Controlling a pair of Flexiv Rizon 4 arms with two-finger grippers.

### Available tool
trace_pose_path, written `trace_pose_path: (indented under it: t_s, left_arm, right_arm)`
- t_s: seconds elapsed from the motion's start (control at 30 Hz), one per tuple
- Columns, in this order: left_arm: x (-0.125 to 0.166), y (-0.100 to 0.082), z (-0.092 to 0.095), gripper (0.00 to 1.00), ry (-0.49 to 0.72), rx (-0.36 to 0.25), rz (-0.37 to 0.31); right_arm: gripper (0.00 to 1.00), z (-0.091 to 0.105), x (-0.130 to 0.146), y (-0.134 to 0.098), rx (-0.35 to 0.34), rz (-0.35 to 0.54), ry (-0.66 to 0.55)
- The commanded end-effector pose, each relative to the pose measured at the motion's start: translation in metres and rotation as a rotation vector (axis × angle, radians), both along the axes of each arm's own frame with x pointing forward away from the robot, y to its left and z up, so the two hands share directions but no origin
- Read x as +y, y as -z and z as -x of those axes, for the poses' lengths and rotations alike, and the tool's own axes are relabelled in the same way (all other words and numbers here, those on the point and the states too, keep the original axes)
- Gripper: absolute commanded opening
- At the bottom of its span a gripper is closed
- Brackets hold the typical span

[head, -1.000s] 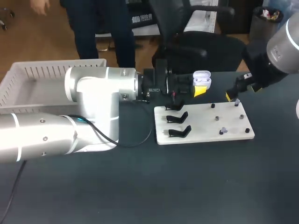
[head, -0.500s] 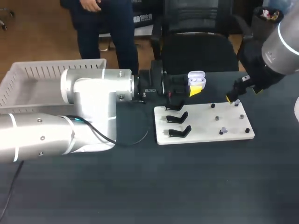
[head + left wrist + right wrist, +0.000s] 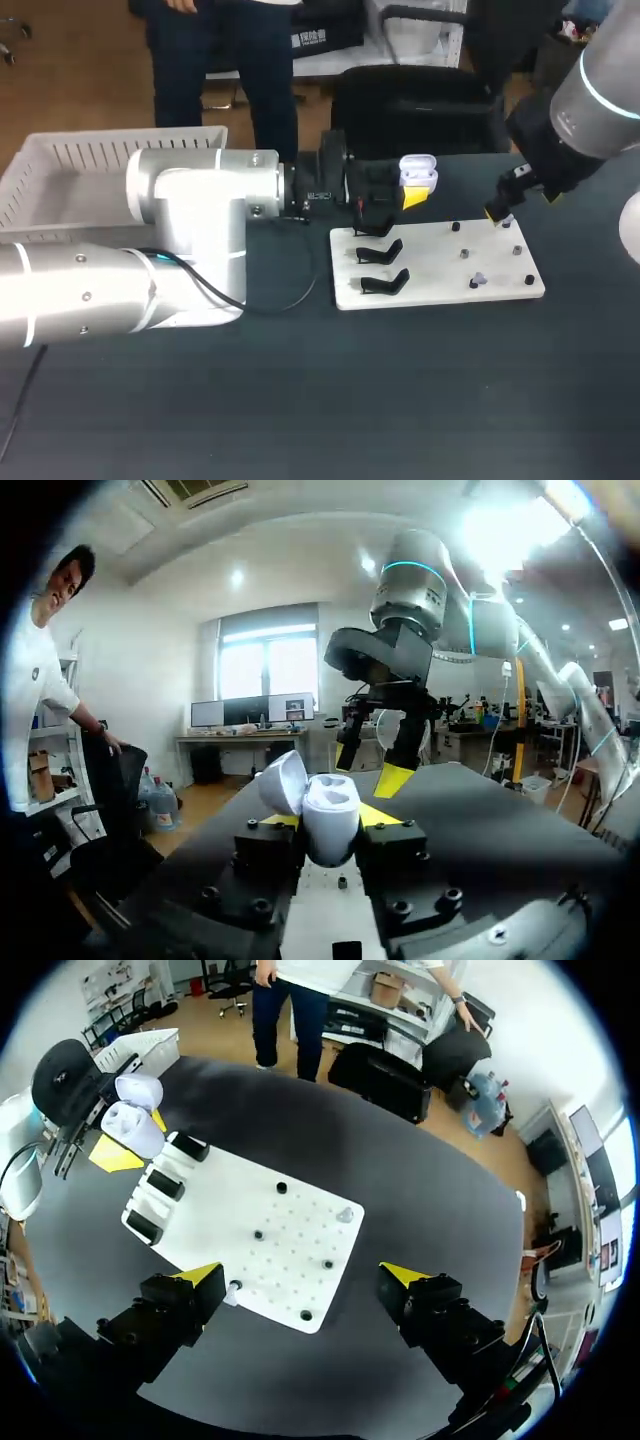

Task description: Pick up each earbud case from the left stands, insert the matching earbuds, close the lid, and place the case in the box.

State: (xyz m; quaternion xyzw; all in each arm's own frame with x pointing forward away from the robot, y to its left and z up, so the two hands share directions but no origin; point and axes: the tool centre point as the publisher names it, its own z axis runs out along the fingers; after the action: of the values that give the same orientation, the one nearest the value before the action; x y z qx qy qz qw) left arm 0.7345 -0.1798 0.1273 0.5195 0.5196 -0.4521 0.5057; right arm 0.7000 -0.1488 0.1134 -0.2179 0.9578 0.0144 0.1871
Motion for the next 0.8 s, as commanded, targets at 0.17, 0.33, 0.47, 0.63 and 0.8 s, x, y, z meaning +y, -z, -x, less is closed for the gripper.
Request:
trace_pose_path:
  t_s: [0.17, 0.33, 0.47, 0.63, 0.8]
  left_arm:
    - [0.000, 0.000, 0.004, 0.00, -0.013, -0.005, 0.003]
    - [0.000, 0.000, 0.004, 0.00, -0.013, -0.005, 0.003]
    - [0.000, 0.000, 0.004, 0.00, -0.013, -0.005, 0.003]
    - [0.000, 0.000, 0.004, 0.00, -0.013, -0.005, 0.003]
    - [0.000, 0.000, 0.004, 0.00, -0.013, -0.005, 0.003]
  right_arm:
    - [1.00, -0.010, -0.002, 0.007, 0.024, 0.147, -0.013]
    - [1.00, -0.019, -0.007, 0.020, 0.051, 0.196, -0.044]
    - [1.00, -0.026, -0.006, 0.030, 0.069, 0.192, -0.066]
    - [1.00, -0.040, -0.012, 0.047, 0.094, 0.210, -0.083]
    - [1.00, -0.053, -0.015, 0.067, 0.088, 0.197, -0.122]
